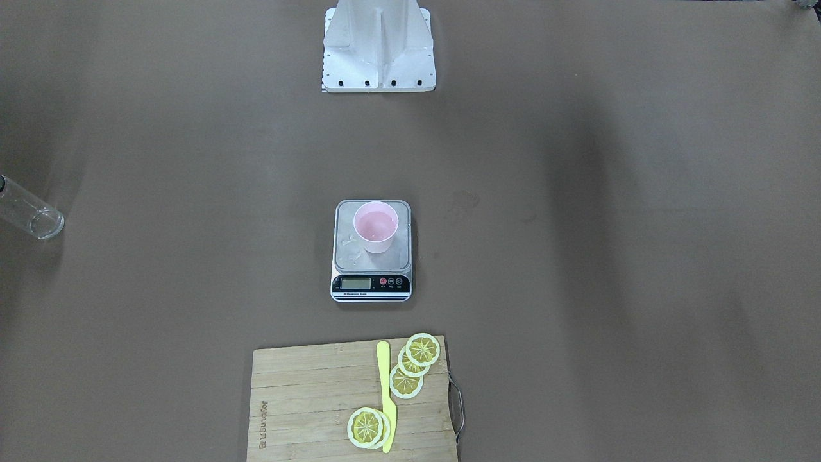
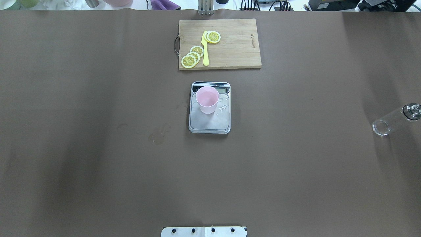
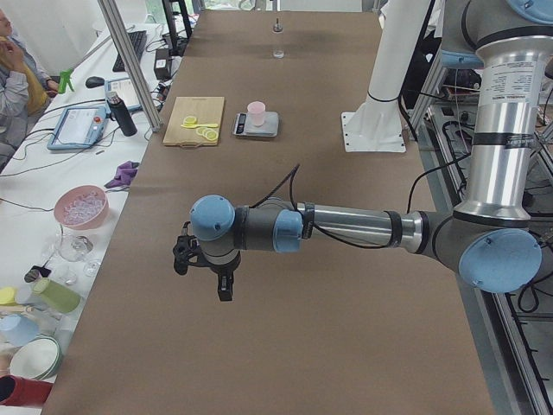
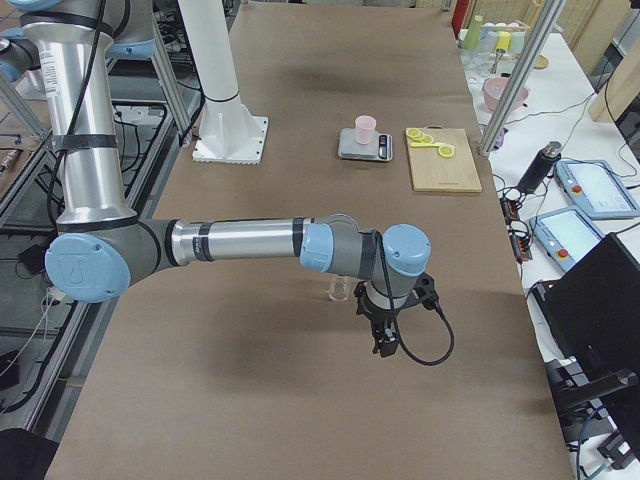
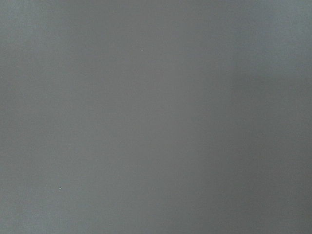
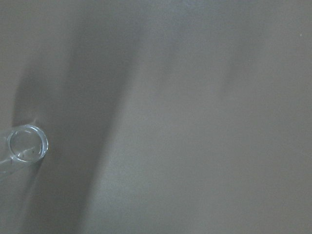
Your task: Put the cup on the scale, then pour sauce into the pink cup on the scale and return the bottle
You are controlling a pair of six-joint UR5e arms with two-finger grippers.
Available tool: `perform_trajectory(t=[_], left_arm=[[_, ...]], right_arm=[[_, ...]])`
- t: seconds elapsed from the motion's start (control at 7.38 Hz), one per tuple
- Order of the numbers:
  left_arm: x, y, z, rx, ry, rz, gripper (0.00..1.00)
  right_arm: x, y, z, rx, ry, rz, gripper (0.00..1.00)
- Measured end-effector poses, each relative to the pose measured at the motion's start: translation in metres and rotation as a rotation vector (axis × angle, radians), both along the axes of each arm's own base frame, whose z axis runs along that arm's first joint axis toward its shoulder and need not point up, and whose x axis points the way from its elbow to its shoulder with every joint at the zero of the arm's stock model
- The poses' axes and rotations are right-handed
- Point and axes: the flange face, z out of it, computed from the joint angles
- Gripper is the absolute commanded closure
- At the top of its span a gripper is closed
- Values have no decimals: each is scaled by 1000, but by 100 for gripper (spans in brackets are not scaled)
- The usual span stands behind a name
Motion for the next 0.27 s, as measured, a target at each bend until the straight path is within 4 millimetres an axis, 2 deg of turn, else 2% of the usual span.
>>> perform_trajectory(t=[0.27], left_arm=[[0, -1, -2, 5, 0, 0, 2]], right_arm=[[-2, 4, 1, -2, -3, -3, 0]])
